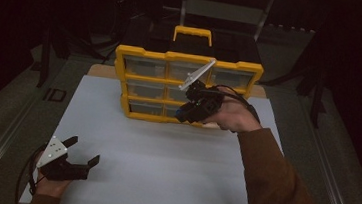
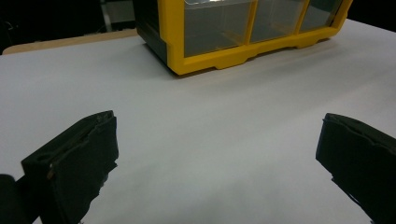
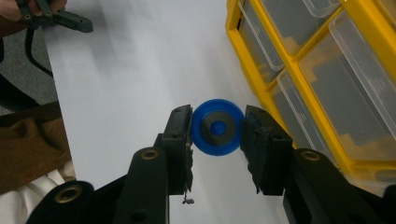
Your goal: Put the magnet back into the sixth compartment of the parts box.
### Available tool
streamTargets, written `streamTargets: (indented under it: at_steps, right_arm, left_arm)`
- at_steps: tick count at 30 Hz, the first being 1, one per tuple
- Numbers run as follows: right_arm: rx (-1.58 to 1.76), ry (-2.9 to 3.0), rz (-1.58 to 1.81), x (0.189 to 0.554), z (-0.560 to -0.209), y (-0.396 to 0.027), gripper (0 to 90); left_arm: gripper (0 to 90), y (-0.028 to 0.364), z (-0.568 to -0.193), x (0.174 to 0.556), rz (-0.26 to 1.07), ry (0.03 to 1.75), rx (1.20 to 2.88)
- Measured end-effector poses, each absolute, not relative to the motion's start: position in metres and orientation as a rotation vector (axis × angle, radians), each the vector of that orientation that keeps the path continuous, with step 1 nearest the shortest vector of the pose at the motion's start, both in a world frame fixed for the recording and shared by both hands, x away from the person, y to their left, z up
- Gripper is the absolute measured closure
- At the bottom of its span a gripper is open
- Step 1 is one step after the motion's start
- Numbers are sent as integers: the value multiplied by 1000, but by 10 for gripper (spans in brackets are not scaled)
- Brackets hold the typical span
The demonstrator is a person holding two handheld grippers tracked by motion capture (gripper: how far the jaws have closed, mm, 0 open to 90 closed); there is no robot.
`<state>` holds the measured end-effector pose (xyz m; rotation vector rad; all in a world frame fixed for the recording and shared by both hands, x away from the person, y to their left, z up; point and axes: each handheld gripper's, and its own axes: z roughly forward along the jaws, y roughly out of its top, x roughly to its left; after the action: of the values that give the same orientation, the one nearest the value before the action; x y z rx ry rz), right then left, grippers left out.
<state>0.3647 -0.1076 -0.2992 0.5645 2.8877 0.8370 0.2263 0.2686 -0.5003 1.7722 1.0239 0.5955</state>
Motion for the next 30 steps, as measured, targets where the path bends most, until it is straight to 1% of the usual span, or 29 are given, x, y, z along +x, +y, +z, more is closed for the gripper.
streamTargets:
  at_steps: [30]
  right_arm:
    - [625, 2860, 844, 373, -285, -118, 628]
  left_arm:
    - [0, 269, -500, 226, 598, 1027, 1770]
